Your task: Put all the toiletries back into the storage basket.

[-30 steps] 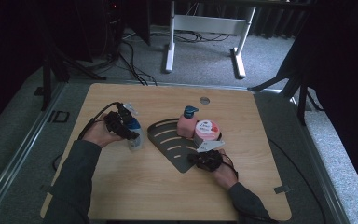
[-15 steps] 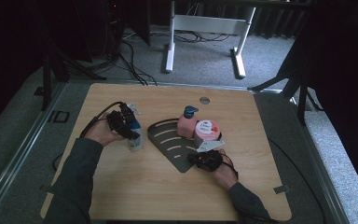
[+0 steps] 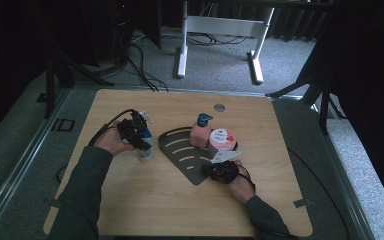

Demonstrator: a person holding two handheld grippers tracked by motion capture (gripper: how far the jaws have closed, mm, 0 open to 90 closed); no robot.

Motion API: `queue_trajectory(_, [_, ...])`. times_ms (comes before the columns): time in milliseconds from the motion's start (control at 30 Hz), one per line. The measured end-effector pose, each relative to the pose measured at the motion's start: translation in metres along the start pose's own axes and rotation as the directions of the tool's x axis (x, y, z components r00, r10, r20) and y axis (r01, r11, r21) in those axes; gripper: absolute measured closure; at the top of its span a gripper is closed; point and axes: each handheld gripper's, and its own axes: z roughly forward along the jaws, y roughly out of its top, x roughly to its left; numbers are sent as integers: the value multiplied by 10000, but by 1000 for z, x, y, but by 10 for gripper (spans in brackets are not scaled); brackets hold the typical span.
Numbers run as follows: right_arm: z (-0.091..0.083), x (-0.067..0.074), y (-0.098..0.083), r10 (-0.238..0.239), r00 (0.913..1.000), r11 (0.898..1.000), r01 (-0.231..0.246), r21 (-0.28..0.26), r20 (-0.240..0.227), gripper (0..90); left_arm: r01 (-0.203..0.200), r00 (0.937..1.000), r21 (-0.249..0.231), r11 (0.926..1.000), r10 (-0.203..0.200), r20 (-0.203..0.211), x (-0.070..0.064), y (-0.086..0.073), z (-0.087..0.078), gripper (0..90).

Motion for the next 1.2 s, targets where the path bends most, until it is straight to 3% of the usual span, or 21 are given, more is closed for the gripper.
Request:
queue_trajectory(400, [0,0,0,14,10000,10000,-14,-11,-17,857,-77,10000,89,9999,77,43,0,-1,0,503])
queue_trajectory(867, [0,0,0,7,10000,10000,-7,-9,-24,851,-133,9986,-207,9997,122,-519,-2,1,-6,366])
queue_trajectory(933, [0,0,0,12,10000,10000,-12,-12,-32,851,-83,9989,-353,9993,67,-455,-2,2,-6,346])
queue_trajectory(1200, [0,0,0,-2,10000,10000,1,-9,-35,848,-335,9988,-260,9991,325,-357,-3,6,-6,387])
